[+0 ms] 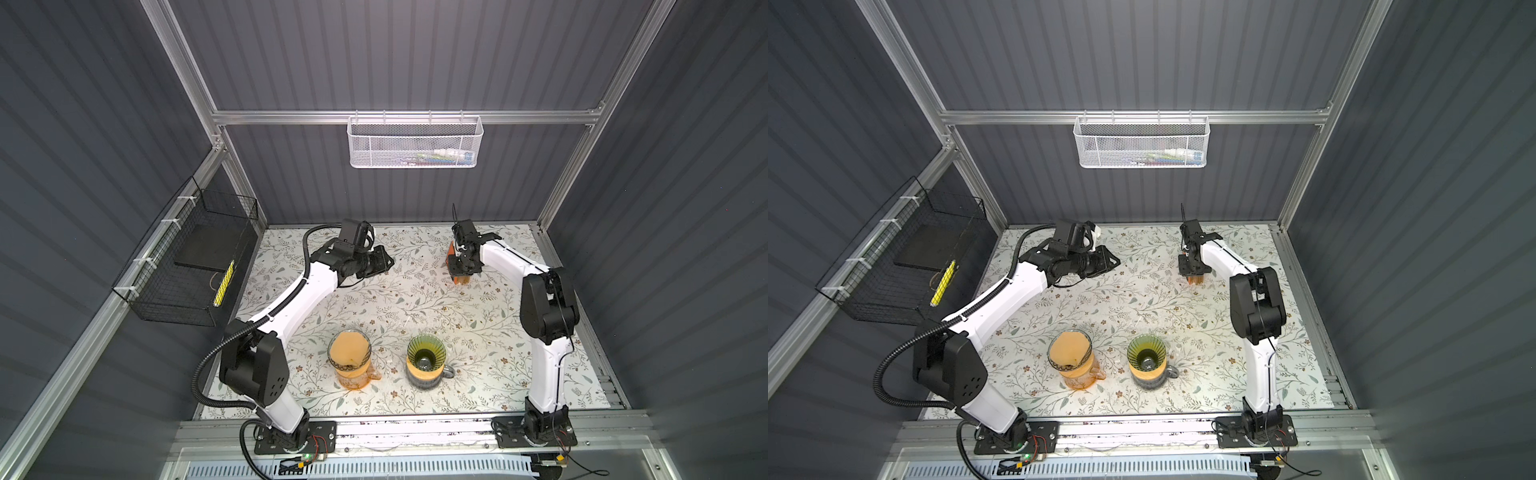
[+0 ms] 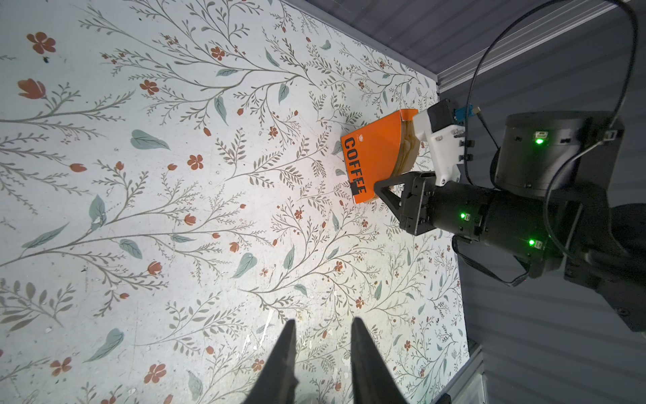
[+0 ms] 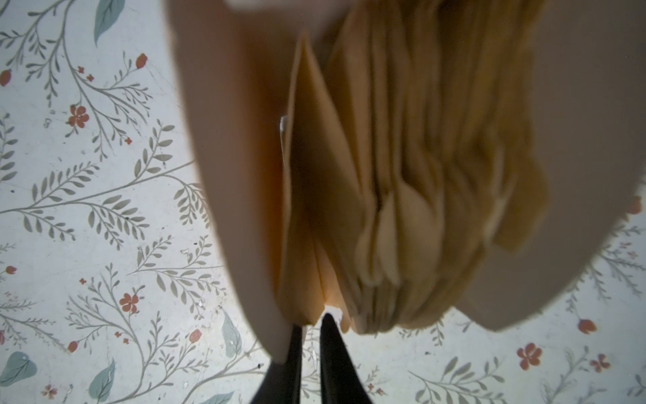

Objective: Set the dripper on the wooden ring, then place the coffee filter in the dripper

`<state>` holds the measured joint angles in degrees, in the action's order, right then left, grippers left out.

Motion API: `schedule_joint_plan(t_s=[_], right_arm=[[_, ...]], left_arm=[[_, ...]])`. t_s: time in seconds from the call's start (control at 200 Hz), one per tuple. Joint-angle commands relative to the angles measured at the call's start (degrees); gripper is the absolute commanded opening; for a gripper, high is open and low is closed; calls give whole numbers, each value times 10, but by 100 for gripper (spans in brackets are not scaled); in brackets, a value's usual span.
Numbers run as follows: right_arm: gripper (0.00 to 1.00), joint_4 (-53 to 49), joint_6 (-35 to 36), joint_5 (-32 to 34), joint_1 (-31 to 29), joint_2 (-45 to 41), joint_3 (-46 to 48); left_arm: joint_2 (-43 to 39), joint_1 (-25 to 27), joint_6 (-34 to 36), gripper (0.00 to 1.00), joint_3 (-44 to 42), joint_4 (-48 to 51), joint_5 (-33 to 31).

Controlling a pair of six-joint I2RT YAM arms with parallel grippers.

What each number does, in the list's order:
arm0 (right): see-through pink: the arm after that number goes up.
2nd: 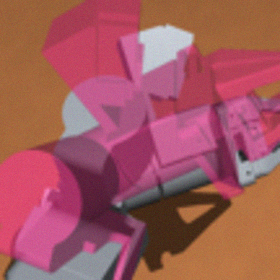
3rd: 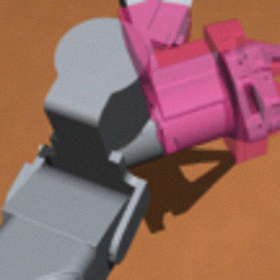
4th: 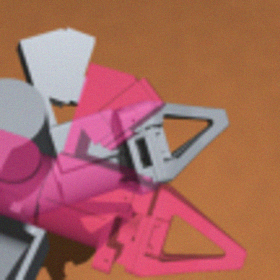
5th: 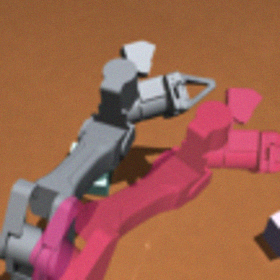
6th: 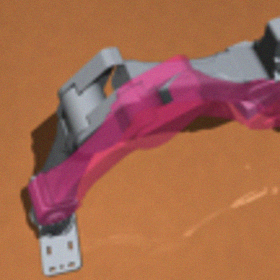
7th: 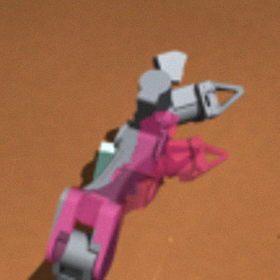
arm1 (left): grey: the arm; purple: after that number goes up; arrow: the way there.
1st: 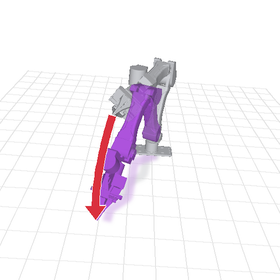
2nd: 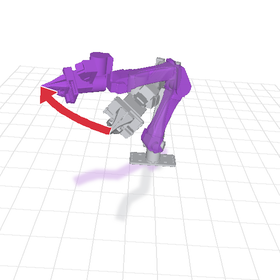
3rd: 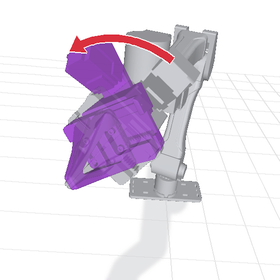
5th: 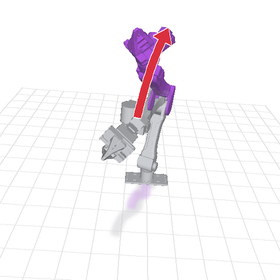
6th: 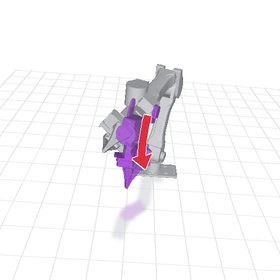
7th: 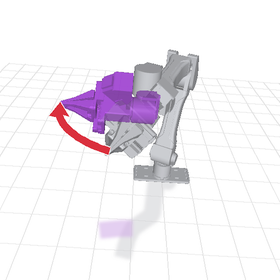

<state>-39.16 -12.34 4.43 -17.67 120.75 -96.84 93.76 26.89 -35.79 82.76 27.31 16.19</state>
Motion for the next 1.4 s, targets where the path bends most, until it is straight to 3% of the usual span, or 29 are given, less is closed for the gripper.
schedule_joint_plan(t_s=[0.0, 0.335, 0.655, 1.336, 1.396], right_arm=[[14, -1, 5, 2, 3, 9, -12], [16, 0, 6, 0, 3, 15, -16], [0, 0, 3, 2, 3, 15, -18], [0, 6, -20, -5, 2, -50, 51], [8, 6, -18, -6, 2, -48, 48]], left_arm=[[2, -4, -4, 28, 10, 5, 9], [3, -5, -4, 28, 10, 5, 9], [1, -4, -5, 28, 9, 5, 8], [-16, -4, -6, 28, -7, -4, 12], [-17, -4, -6, 28, -8, -4, 12]])
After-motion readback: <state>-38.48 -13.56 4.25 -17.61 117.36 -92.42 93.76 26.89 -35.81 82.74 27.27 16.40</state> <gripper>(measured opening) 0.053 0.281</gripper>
